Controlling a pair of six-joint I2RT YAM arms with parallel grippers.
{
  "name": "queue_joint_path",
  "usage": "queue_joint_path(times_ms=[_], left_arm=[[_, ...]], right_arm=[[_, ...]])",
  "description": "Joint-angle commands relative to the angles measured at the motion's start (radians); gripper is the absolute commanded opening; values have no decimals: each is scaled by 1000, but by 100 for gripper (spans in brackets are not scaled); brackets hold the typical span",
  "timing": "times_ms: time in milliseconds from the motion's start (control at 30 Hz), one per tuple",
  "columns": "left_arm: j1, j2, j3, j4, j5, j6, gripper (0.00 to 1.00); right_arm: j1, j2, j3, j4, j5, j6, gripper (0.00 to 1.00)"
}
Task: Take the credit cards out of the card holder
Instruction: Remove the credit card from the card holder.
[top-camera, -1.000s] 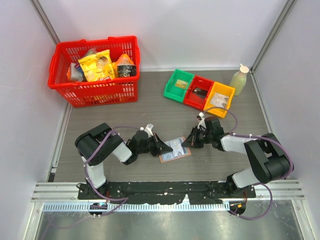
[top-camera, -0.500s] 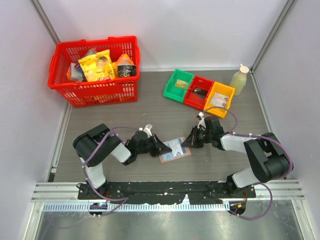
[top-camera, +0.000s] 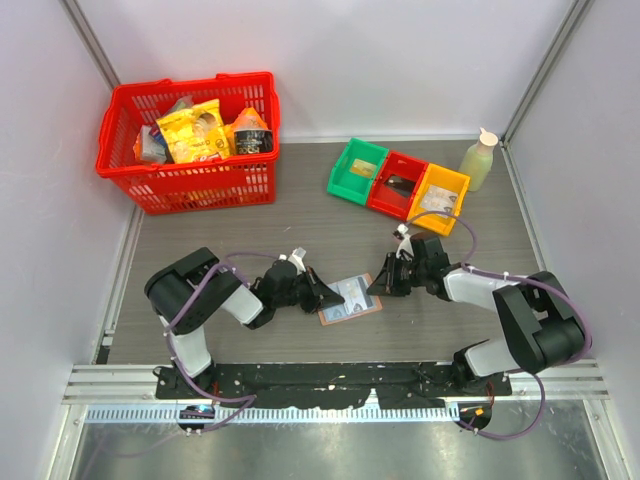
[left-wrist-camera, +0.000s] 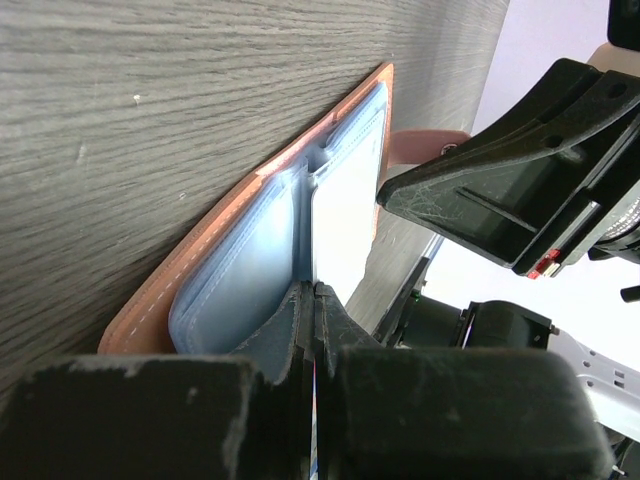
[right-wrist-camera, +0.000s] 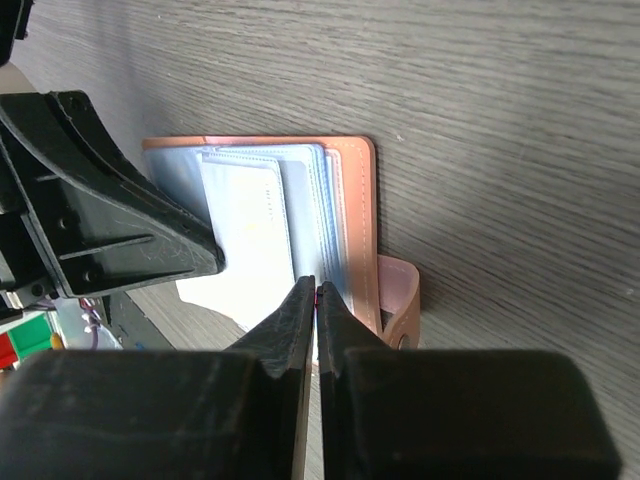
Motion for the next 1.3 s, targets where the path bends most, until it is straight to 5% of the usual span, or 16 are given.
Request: queue_joint_path(times_ms=[0, 633, 1267], left_arm=[[3, -28, 12, -53, -15, 31, 0], [0, -86, 51, -195, -35, 63, 0], [-5, -143, 38, -265, -61, 60, 0]], right_arm=[[1, -45, 27, -38, 10, -44, 9], [16, 58, 30, 112, -85, 15, 7], [15, 96, 16, -173, 194, -37, 2]])
